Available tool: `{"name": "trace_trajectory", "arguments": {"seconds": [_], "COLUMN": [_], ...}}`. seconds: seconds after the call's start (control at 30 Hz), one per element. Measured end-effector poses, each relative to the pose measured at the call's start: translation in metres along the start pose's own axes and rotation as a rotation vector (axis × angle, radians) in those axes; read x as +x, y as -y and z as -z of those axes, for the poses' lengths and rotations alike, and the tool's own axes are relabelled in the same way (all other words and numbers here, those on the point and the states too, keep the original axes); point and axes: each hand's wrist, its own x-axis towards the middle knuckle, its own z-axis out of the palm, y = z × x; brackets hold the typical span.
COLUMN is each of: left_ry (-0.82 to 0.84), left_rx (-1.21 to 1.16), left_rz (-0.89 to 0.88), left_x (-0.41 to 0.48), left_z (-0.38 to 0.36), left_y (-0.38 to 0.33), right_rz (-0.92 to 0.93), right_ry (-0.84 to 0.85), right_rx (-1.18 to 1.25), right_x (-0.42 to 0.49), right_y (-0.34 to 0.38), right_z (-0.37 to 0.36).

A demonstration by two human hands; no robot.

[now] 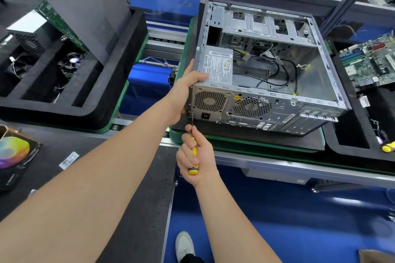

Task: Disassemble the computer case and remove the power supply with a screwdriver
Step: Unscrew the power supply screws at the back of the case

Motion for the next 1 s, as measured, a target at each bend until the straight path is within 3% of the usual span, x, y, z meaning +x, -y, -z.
{"name": "trace_trajectory", "arguments": {"seconds": [0.1, 0.3, 0.37, 0.6, 0.73, 0.87, 1.0], "left_ry": [0.017, 0.005, 0.007, 0.005, 0.007, -0.003, 0.009], "left_rx": [0.063, 0.012, -0.020, -0.032, -0.030, -0.029, 0.000], "left_rz": [-0.006, 0.021, 0.017, 0.011, 0.017, 0.005, -0.001], "left_x": [-0.002, -0.003, -0.003, -0.001, 0.001, 0.008, 0.011], "left_z": [0.000, -0.005, -0.005, 0.000, 0.001, 0.001, 0.000], "left_y": [-0.007, -0.011, -0.008, 0.002, 0.003, 0.004, 0.001], "right_rz": [0.120, 0.539, 0.592, 0.638, 0.515, 0.203, 0.009], "right_ry": [-0.179, -0.586, -0.683, -0.645, -0.615, -0.572, -0.315], "right_rx": [-0.471, -1.791, -1.959, -1.756, -1.558, -1.139, -0.575], "right_x": [-0.003, -0.007, -0.005, -0.005, -0.004, -0.005, -0.007], "right_y": [0.005, 0.007, 0.004, 0.005, 0.010, 0.018, 0.026], "right_z": [-0.001, -0.011, -0.013, -0.014, -0.016, -0.018, -0.011]}}
